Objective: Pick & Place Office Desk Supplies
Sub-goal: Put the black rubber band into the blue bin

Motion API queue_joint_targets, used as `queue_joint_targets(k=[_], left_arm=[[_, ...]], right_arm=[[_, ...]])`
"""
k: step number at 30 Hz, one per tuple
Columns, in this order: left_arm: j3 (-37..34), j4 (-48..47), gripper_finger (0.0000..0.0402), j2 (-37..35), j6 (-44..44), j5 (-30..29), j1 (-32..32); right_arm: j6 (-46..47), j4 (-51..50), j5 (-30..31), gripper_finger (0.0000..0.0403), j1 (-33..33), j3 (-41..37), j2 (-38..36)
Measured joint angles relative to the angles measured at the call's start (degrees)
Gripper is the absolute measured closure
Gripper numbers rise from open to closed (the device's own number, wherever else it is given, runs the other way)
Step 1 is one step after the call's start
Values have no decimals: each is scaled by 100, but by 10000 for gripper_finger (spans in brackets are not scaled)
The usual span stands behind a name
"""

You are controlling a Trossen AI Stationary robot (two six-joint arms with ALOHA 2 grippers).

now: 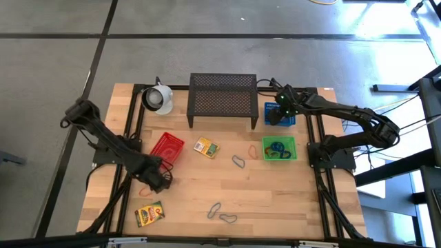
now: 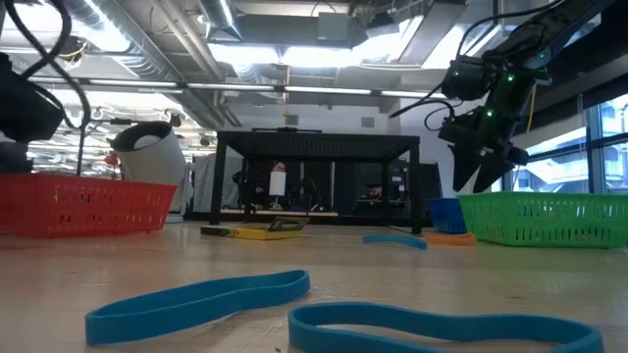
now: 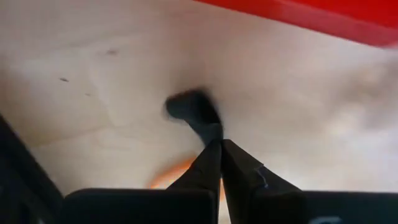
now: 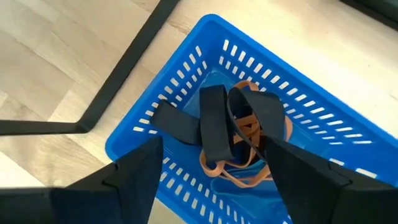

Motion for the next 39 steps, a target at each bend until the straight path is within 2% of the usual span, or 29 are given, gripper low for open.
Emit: queue_joint_targets(k=[4,6,9,13,16,21,28,33,39], left_arm=[[277,12,399,-195,195,-249,-69],[518,110,399,-213,551,-583,-84],[922,549,400,-209,1337,-1445,-75],[1336,1250,399,-27,2504,-2802,153],[1612,1798,399,248,3450,-3301,533],[2166,2813,399,969,5616,-3644,1291],[3202,4402,398,1920,8713,-4032,2094],[3940,4663,398,2167,9930,-3997,2372],[4385,4728,398,2160,11070,-3808,2698]], right_arm=[[-42,-26,0,138,29,0,-264],[-42,-45,-2,148,31,0,-497],[1,-91,-68,163,55,0,-952],[126,40,-615,181,271,1,-1609],[264,397,-1061,193,601,2,-1998],[794,1286,-1623,208,1500,13,-2445],[1201,1850,-2123,204,2499,13,-2473],[1212,1981,-2193,161,2724,9,-2471],[845,3036,-2875,104,2801,4,-2401]])
